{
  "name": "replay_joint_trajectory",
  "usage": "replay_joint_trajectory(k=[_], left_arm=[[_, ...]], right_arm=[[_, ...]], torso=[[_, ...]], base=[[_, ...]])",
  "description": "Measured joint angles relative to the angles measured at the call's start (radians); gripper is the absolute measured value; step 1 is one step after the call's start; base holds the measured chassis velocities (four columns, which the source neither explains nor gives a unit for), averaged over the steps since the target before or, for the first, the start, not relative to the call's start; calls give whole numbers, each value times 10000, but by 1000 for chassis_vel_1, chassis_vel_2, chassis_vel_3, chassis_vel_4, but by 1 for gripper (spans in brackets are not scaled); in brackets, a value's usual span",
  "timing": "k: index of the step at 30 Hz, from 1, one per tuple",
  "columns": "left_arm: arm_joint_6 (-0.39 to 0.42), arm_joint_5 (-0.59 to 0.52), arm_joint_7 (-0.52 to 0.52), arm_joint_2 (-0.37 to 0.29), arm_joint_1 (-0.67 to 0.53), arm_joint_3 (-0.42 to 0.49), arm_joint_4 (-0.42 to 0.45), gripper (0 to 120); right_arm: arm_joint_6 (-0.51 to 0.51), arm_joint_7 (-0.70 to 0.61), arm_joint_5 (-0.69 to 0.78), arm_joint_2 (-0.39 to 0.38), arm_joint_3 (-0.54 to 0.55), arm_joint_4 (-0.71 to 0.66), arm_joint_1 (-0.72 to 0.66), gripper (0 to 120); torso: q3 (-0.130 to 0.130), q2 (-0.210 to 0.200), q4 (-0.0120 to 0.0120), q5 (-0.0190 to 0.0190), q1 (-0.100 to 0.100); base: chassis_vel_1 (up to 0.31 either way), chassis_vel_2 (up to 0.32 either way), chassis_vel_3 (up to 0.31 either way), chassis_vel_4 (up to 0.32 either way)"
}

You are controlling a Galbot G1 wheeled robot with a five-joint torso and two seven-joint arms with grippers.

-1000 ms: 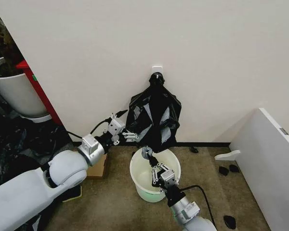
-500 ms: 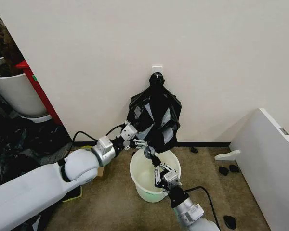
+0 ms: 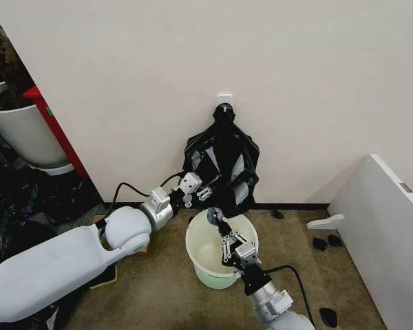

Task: Place the garbage bag over the trash bin.

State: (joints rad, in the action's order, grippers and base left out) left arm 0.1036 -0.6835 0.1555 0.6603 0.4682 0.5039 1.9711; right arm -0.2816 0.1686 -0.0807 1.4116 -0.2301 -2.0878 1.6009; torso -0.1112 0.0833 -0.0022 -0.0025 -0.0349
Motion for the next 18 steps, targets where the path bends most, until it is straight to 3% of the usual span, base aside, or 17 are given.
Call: replay_joint_trajectory(k=[5,15,18], left_arm=[[0,-150,212,92,233,-268,-25,0],[-420,-364,665,404,941,-1289,50,0],[-491,-364,704,445,1105,-1470,78,0]], right_arm=[[38,-10,121,-58,-25,-97,10,0],[366,115,400,-289,-64,-464,374,0],[506,166,777,-363,-70,-699,683,5]], torso=[[0,0,0,0,0],[0,0,0,0,0],[1,0,0,1,0]], base=[[0,0,0,0],[0,0,0,0],[0,0,0,0]])
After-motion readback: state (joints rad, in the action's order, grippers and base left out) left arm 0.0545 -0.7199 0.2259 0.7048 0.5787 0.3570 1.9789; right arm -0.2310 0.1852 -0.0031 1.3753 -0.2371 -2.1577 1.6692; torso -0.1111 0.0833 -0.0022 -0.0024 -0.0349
